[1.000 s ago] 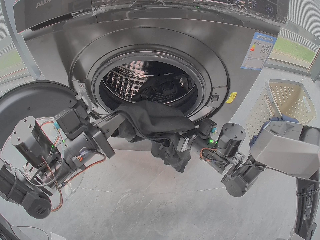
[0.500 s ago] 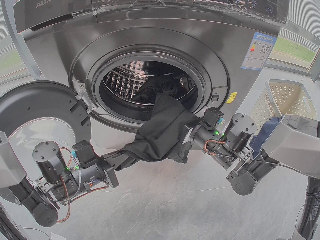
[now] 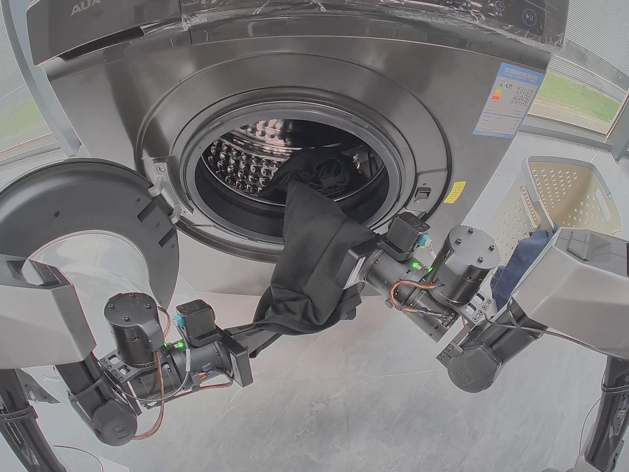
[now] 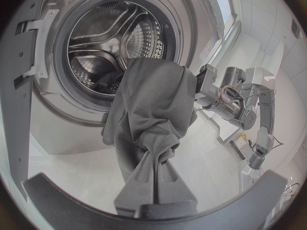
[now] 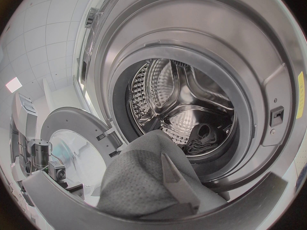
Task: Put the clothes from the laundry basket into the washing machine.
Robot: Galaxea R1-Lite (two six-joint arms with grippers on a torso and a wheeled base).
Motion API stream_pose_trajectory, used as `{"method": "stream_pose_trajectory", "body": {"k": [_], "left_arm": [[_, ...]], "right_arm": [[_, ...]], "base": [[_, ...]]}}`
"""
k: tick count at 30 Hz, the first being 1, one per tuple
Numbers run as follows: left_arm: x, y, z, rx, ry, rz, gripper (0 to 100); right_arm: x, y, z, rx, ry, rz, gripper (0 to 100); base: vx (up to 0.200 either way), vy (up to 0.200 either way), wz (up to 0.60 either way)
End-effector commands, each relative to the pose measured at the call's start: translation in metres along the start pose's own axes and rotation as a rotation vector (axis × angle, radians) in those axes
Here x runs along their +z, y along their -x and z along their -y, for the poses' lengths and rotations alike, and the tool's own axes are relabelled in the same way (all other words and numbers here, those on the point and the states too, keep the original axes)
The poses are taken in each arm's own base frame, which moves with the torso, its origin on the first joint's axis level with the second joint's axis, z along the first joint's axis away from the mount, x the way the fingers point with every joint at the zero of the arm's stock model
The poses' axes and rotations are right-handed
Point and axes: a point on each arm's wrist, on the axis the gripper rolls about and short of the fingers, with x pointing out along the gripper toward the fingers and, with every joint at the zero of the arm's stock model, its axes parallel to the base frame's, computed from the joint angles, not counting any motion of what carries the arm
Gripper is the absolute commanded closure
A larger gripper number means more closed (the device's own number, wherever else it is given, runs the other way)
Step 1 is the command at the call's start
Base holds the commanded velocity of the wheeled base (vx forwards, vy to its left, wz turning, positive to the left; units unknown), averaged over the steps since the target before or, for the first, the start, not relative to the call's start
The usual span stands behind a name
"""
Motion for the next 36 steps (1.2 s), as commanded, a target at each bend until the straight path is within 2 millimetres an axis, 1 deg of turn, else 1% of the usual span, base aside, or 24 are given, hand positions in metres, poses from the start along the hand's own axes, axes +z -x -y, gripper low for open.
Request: {"method": "stream_pose_trajectory", "body": {"k": [1, 4, 5, 9, 13, 14, 19, 22, 24, 25, 26, 28, 31, 36], "left_arm": [[-0.006, -0.004, -0.002, 0.003, 0.008, -0.022, 100], [-0.007, -0.003, -0.003, 0.009, 0.008, -0.024, 100], [-0.008, -0.002, -0.003, 0.009, 0.011, -0.032, 0], [-0.012, 0.001, -0.002, 0.009, 0.007, -0.049, 0], [-0.025, 0.007, 0.001, 0.009, 0.024, -0.116, 0], [-0.032, 0.01, 0.003, 0.006, 0.03, -0.151, 0], [-0.046, 0.018, 0.007, 0.0, 0.03, -0.227, 0], [-0.041, 0.012, 0.006, -0.006, 0.013, -0.196, 0], [-0.032, 0.002, 0.005, -0.013, -0.005, -0.139, 0], [-0.032, 0.002, 0.005, -0.013, -0.005, -0.139, 0], [-0.022, -0.008, 0.006, -0.025, -0.021, -0.088, 0], [-0.016, -0.015, 0.009, -0.042, -0.032, -0.054, 0], [-0.012, -0.025, 0.013, -0.067, -0.041, -0.026, 0], [-0.008, -0.035, 0.021, -0.11, -0.055, 0.0, 0]], "right_arm": [[-0.002, -0.001, -0.003, 0.007, -0.002, -0.002, 100], [-0.002, -0.001, -0.003, 0.009, -0.002, -0.002, 100], [-0.001, -0.001, -0.003, 0.009, 0.0, -0.001, 100], [0.001, -0.003, -0.003, 0.008, 0.0, 0.01, 100], [0.004, -0.006, -0.002, 0.008, 0.001, 0.029, 100], [0.005, -0.007, -0.002, 0.008, 0.001, 0.033, 100], [0.003, -0.008, -0.002, 0.008, 0.001, 0.033, 100], [-0.001, -0.008, -0.003, 0.009, 0.0, 0.022, 100], [-0.005, -0.008, -0.003, 0.011, -0.001, 0.011, 100], [-0.005, -0.008, -0.003, 0.011, -0.001, 0.011, 100], [-0.006, -0.008, -0.004, 0.014, -0.002, 0.011, 100], [-0.007, -0.008, -0.004, 0.013, -0.002, 0.009, 100], [-0.007, -0.008, -0.004, 0.013, 0.0, 0.009, 100], [-0.01, -0.009, -0.007, 0.017, -0.002, 0.006, 100]], "base": [[0.0, 0.0, 0.0], [0.0, 0.0, 0.0], [0.0, 0.0, 0.0], [0.0, 0.0, 0.0], [0.0, 0.0, 0.0], [0.0, 0.0, 0.0], [0.0, 0.0, 0.0], [0.0, 0.0, 0.0], [0.0, 0.0, 0.0], [0.0, 0.0, 0.0], [0.0, 0.0, 0.0], [0.0, 0.0, 0.0], [0.0, 0.0, 0.0], [0.0, 0.0, 0.0]]}}
